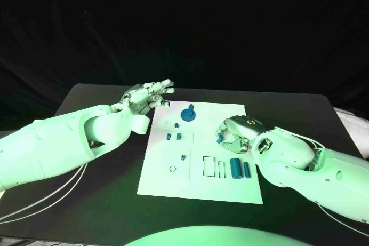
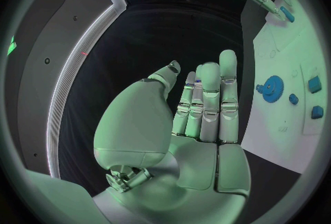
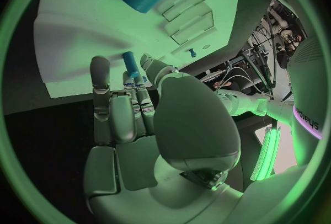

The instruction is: Assemble the parts on the task board

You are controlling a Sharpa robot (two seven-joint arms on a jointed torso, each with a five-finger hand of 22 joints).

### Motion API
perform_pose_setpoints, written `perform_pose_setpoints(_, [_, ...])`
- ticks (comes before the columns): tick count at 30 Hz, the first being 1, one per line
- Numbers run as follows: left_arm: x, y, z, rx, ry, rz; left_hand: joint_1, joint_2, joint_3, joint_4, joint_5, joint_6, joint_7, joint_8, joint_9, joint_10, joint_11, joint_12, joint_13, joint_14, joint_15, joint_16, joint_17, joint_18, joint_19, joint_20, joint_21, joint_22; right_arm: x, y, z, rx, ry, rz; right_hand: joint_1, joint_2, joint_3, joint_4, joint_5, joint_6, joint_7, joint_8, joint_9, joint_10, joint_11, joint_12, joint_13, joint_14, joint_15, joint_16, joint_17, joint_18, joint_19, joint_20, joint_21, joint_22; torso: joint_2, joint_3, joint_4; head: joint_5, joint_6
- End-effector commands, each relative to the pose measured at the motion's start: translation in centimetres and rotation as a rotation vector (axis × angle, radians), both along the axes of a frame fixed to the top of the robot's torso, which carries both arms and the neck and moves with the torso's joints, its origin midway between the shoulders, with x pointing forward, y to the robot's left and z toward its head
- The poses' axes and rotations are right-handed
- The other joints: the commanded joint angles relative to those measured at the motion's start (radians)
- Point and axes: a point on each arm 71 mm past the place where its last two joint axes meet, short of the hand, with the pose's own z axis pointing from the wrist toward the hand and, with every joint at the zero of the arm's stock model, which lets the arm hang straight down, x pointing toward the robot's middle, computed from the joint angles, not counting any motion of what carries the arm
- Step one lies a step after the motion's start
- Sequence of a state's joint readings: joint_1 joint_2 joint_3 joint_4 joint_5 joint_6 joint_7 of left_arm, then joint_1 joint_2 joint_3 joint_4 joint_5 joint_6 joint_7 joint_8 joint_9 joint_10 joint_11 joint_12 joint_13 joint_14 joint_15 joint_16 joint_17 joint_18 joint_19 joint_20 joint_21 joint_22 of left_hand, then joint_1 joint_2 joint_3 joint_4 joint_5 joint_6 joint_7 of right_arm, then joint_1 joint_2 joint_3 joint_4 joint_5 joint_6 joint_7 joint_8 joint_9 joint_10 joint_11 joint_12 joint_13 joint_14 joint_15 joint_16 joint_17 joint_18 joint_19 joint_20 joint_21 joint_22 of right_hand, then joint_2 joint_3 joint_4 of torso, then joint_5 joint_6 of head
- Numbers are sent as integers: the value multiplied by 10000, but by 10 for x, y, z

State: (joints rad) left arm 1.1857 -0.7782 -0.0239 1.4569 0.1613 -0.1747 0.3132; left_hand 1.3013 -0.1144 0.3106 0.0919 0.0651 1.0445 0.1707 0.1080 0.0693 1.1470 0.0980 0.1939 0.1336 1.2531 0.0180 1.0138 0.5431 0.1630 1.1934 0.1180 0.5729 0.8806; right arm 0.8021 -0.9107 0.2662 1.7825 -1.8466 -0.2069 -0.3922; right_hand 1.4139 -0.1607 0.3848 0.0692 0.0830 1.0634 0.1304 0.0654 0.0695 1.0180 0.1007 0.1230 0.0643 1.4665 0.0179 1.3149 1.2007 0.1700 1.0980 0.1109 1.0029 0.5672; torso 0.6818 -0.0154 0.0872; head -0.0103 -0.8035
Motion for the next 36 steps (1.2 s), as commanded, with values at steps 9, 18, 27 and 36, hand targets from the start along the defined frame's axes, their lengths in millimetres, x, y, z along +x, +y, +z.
perform_pose_setpoints(9, [0, -2, 1, -150, 5, -217, 80, 42, -51, -16, -46, -63, 13, 64, -12, -65, 6, 48, 16, -65, -11, -22, -15, 192, 96, 7, -40, -16, 2, 0, -2, -271, -92, -44, 216, 252, 468, 36, -177, 437, 44, 91, 48, 595, -119, 264, -5, 394, -127, 72, 129, 26, 246, -99, 180, 284, 4, 6, -13, -11, -29])
perform_pose_setpoints(18, [0, -3, 0, -131, -4, -244, 80, 42, -51, -16, -46, -63, 13, 64, -12, -65, 6, 48, 16, -65, -11, -22, -15, 192, 96, 7, -40, -16, 3, 2, -1, -103, -181, -11, 262, 396, 917, 48, -310, 991, -45, 280, 139, 1625, -350, 535, 43, 459, -323, 274, 372, -39, 509, -197, 482, 707, 3, 1, -4, -45, -54])
perform_pose_setpoints(27, [0, -3, 0, -123, 3, -249, 80, 42, -51, -16, -46, -63, 13, 64, -12, -65, 6, 48, 16, -65, -11, -22, -15, 192, 96, 7, -40, -16, 4, 3, 2, 166, -640, -112, 593, 563, 1200, -285, -325, 1228, -97, 375, 201, 2328, -517, 654, 128, 513, -475, 466, 610, -116, 758, -356, 806, 1174, -7, 0, -12, -55, -72])
perform_pose_setpoints(36, [-1, -1, -1, -102, 24, -218, 117, 53, -91, -21, -49, -72, 16, 69, -12, -84, 8, 69, 19, -73, -10, -20, -31, 192, 103, 8, -56, -27, -12, 16, 24, 1156, -1076, 296, 643, 537, 1271, -383, -321, 1230, -83, 365, 203, 2370, -512, 614, 133, 513, -480, 478, 619, -132, 789, -377, 872, 1253, -7, 1, -14, -9, -72])
